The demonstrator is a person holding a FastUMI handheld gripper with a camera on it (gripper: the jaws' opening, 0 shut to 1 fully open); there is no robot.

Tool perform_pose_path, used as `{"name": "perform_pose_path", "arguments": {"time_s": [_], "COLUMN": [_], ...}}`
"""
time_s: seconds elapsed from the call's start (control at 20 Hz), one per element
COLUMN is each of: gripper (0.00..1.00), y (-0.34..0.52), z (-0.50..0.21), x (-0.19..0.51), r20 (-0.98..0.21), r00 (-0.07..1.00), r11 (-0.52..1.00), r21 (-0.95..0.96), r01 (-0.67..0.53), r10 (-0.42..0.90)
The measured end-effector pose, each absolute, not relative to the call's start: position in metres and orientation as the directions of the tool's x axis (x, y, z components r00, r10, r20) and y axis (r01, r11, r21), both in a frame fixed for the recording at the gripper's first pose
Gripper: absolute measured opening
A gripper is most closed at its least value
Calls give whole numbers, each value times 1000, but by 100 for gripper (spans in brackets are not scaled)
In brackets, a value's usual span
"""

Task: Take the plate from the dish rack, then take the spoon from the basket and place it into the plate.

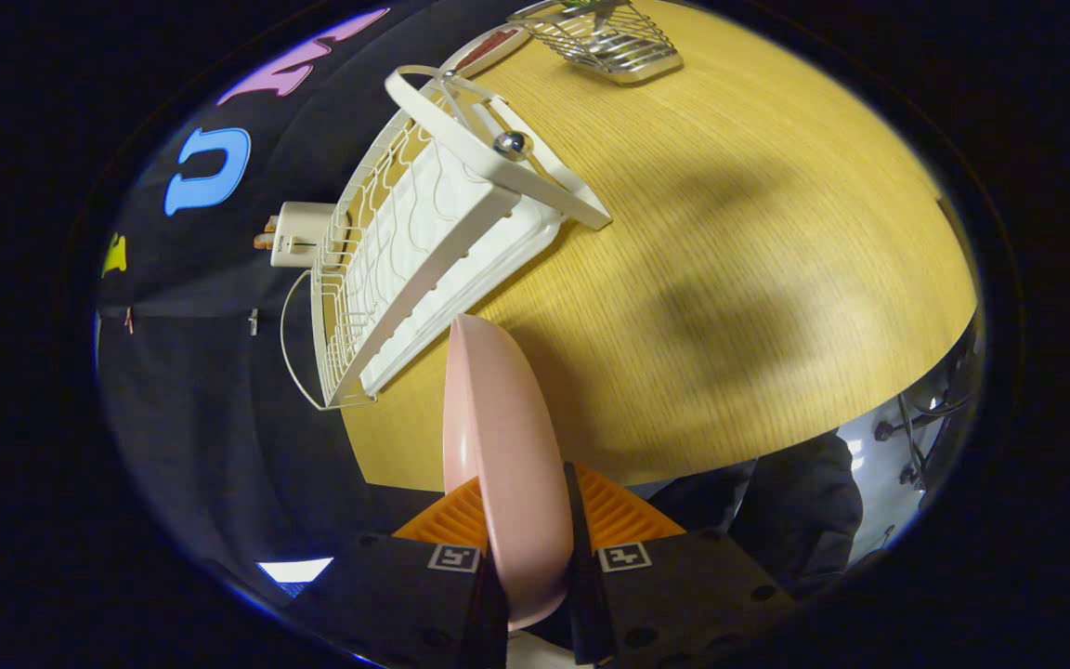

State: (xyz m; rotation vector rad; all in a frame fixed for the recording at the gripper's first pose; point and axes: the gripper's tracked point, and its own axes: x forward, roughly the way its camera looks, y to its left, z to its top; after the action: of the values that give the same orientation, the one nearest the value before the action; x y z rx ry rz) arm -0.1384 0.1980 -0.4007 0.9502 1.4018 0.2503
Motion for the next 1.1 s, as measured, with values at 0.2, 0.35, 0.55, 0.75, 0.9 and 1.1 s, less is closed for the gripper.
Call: {"name": "perform_pose_path", "arguments": {"time_s": [0.2, 0.35, 0.55, 0.75, 0.9, 1.1], "gripper": [31, 39, 49, 88, 89, 89], "y": [214, 207, 201, 177, 157, 110], "z": [-414, -426, -425, -417, -411, -382], "x": [-118, -114, -112, -112, -115, -104], "r20": [-648, -680, -727, -784, -797, -785], "r00": [285, 292, 289, 308, 331, 423], "r11": [485, 514, 600, 704, 728, 739], "r21": [736, 713, 681, 620, 600, 596], "r01": [472, 478, 419, 348, 331, 313], "r10": [706, 672, 623, 539, 506, 453]}}
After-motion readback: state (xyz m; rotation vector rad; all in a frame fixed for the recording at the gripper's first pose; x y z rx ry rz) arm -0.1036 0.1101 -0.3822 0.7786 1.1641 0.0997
